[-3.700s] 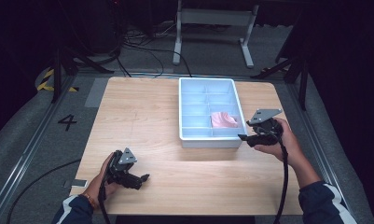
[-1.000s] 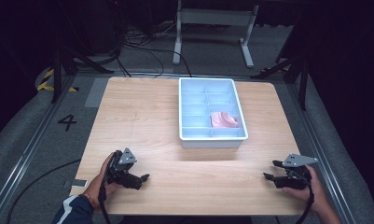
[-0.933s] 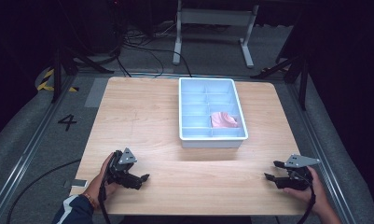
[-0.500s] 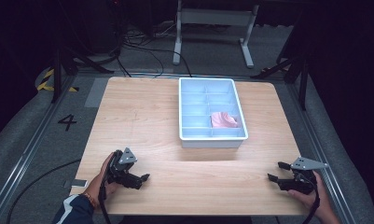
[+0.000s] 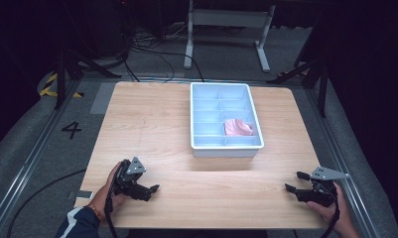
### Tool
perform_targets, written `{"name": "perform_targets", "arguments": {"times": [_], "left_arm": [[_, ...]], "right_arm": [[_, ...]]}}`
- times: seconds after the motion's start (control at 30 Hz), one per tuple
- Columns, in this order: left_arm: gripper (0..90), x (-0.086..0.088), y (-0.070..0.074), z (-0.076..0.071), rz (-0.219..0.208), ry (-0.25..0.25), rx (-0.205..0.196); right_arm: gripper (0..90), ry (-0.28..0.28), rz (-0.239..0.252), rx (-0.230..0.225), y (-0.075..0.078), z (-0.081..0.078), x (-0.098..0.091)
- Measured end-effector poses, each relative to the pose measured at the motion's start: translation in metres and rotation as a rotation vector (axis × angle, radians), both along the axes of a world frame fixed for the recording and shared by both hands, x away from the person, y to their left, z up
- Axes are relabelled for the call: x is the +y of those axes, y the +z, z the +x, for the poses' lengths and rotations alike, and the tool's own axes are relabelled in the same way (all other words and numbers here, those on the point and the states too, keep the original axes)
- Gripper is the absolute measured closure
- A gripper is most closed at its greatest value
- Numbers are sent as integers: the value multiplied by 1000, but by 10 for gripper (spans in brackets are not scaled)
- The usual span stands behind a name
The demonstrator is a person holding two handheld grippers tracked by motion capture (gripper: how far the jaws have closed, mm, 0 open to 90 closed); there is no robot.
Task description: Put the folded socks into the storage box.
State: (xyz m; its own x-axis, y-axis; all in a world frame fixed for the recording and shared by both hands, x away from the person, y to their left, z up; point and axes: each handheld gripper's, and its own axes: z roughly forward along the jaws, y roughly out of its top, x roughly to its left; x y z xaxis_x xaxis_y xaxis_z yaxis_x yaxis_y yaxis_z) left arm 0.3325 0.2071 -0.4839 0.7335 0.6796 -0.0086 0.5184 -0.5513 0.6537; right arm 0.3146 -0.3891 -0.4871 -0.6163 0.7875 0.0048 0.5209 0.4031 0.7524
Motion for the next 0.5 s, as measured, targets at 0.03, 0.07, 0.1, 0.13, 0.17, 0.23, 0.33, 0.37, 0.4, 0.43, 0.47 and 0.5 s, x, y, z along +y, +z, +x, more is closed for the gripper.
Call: {"name": "perform_targets", "arguments": {"times": [0.03, 0.07, 0.1, 0.13, 0.17, 0.23, 0.33, 0.37, 0.4, 0.43, 0.47, 0.5], "left_arm": [[0, 0, 0, 0, 0, 0, 0], [0, 0, 0, 0, 0, 0, 0], [0, 0, 0, 0, 0, 0, 0], [0, 0, 0, 0, 0, 0, 0], [0, 0, 0, 0, 0, 0, 1], [0, 0, 0, 0, 1, -1, 2], [0, 0, 0, 0, 0, 0, 0], [0, 0, 0, 0, 1, -1, 1], [0, 0, 0, 0, 0, 0, 1], [0, 0, 0, 0, 0, 0, 1], [0, 0, 0, 0, 0, 0, 1], [0, 0, 0, 0, 0, 1, 0]], "right_arm": [[274, -1, 0, 1, 0, 0, 0], [274, -2, 0, 1, 0, 0, 0], [274, -3, 0, 1, 0, 0, 0], [273, -3, 0, 1, 0, 0, 0], [273, -3, 0, 1, 0, 0, 0], [271, -4, 0, 1, 0, 0, 0], [271, -4, 0, 1, 0, 0, 0], [271, -4, 0, 1, 0, 0, 0], [270, -4, 0, 1, 0, 0, 0], [268, -5, 0, 1, 0, 0, 0], [266, -6, 0, 2, 0, 0, 0], [265, -7, 0, 2, 0, 0, 0]]}}
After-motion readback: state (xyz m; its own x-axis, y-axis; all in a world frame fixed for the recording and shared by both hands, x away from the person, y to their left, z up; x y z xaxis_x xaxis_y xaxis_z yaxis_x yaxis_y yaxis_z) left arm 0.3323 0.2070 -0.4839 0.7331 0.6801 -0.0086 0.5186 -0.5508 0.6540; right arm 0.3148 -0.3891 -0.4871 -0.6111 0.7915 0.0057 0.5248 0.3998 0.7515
